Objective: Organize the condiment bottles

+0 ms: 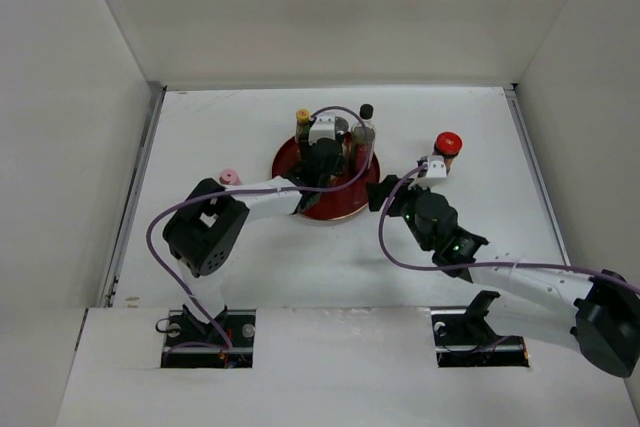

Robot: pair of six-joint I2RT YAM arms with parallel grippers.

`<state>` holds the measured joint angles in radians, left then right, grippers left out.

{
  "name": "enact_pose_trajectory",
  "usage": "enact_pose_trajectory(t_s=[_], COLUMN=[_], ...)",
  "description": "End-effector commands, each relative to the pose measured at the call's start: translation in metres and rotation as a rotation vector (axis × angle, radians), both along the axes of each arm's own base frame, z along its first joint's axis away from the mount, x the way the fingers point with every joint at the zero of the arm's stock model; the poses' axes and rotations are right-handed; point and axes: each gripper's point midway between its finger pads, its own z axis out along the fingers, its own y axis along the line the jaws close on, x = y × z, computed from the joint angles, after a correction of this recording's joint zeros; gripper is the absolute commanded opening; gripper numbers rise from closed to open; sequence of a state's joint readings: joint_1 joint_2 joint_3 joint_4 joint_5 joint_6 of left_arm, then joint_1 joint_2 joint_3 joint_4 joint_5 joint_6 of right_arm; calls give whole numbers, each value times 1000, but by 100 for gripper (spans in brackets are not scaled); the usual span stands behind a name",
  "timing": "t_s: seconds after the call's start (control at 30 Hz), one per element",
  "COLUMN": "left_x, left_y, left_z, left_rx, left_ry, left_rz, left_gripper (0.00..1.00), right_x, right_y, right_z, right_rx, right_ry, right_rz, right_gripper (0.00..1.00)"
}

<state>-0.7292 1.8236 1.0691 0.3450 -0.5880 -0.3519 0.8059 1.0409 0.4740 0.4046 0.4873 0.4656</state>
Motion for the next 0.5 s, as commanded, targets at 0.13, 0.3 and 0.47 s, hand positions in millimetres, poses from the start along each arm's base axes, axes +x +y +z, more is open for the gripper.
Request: enact_pose_trajectory(t_s=[0.13,0.3,0.47], left_x=[1,-20,-57], left_y=[-2,12,62], left_z=[32,58,81], left_rx=[-46,-85,-149], left_ry=[-66,-108,-159], left_rz=[29,28,96], left_gripper=[61,80,81], right_x=[0,-1,0], right_y=[0,-3,-2], right_z=[13,14,13], right_rx=[48,53,52], right_ry=[-30,-34,-33], right_rz=[4,0,4], right_gripper=[85,85,75])
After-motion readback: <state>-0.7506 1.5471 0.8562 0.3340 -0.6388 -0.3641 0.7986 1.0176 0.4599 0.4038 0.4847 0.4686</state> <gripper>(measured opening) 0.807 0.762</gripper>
